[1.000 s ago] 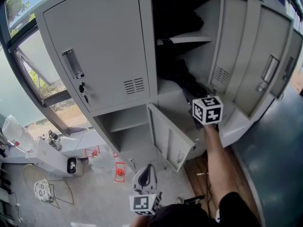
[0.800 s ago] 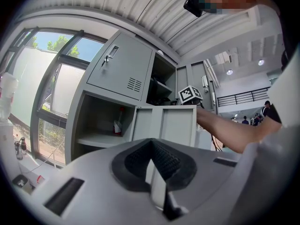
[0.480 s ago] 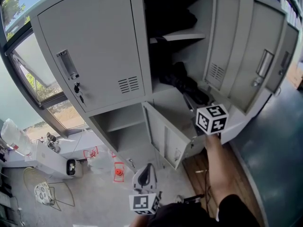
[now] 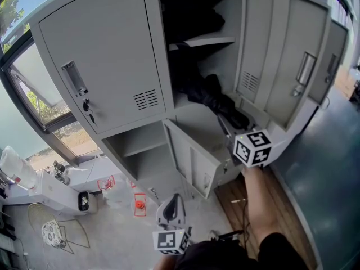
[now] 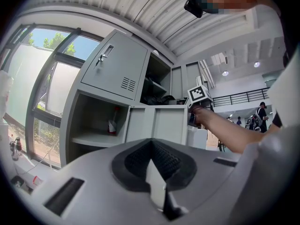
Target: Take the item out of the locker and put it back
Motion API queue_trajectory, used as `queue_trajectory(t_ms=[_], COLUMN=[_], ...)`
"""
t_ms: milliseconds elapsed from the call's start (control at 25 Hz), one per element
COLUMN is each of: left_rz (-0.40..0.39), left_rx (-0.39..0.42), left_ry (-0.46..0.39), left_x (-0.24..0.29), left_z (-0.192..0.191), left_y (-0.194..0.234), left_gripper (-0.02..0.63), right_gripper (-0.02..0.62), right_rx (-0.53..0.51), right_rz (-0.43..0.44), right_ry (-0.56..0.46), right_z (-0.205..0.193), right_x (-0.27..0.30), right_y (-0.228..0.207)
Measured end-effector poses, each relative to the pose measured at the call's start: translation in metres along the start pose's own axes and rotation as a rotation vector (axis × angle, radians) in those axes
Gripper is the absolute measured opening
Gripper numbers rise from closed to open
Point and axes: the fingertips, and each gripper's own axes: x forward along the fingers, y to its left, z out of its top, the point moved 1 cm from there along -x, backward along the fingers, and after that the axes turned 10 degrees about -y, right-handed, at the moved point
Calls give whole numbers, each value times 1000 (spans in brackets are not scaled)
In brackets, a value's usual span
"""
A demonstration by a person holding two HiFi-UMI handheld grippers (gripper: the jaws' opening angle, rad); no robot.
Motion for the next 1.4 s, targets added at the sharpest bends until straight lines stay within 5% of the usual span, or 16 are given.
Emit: queue_trajectory(t_ms=[560,1400], left_rz=[6,160], left_rx=[12,34], left_ry=[-17,9], left_x=[-4,-6], left_z=[6,3], left_y=[-10,-32], left_gripper=[-8,-8], right_gripper=[172,170], right_rx=[26,70], right_rz=[-6,126], right_ry=[-46,-132], right_z=[12,33], right_x=[-46,-100], right_y=[-4,-4])
